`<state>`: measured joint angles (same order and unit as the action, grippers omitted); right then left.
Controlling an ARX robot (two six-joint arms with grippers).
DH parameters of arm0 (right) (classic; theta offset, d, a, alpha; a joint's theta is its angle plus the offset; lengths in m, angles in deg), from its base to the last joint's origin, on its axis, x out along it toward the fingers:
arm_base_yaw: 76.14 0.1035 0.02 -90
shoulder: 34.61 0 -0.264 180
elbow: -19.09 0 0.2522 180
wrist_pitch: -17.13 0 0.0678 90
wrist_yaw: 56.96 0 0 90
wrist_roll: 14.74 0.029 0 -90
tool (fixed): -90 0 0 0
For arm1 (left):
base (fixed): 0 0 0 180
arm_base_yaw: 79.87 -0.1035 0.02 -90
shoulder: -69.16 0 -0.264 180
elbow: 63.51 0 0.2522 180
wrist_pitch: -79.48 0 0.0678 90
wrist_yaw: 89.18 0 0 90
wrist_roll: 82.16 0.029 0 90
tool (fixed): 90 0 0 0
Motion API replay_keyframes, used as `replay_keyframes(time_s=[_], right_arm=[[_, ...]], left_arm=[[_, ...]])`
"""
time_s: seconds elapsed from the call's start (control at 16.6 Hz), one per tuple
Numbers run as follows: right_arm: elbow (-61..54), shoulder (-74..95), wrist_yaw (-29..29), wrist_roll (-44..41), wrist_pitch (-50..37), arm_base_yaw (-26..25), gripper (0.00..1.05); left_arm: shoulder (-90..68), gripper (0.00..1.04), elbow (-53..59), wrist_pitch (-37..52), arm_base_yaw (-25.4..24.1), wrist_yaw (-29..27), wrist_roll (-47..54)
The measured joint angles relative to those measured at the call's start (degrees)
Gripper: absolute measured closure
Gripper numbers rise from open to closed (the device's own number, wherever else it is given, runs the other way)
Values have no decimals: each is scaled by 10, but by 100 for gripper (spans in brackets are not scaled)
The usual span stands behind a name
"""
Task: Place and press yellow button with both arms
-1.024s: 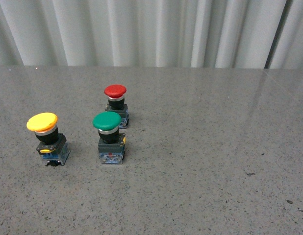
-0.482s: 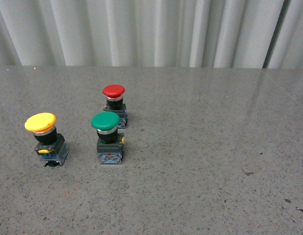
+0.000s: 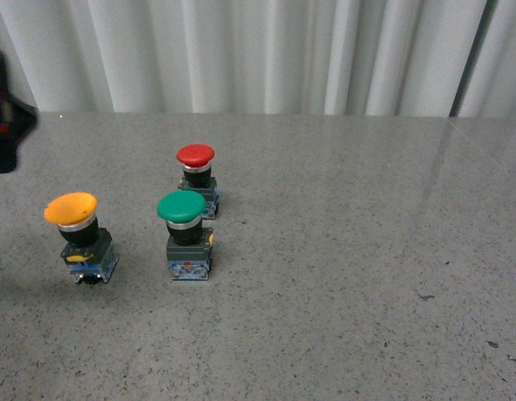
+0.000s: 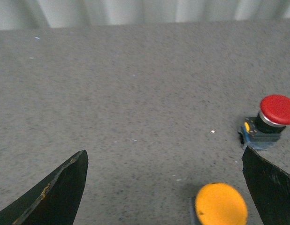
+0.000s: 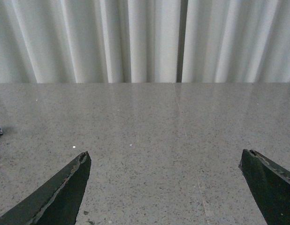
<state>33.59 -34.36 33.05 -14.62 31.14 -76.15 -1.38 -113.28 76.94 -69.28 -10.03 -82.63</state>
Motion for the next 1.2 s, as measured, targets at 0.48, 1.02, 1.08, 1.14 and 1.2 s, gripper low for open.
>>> replay_keyframes(time_s=[0.48,1.02,1.08,1.14,1.2], right_arm=[[0,0,0,0,0,0,7],[0,0,0,0,0,0,7],[0,0,0,0,0,0,7],[0,0,0,0,0,0,7],[0,0,0,0,0,0,7]], left_arm=[[-130,7,-8,31,61,-1,-48],[-131,71,-6,8,64,-36,-29],[-123,71,-18,-1,68,-42,-23],[-109,71,-47,-15,77,-46,-20],[-102,71,-73,-24,87,-50,-19]])
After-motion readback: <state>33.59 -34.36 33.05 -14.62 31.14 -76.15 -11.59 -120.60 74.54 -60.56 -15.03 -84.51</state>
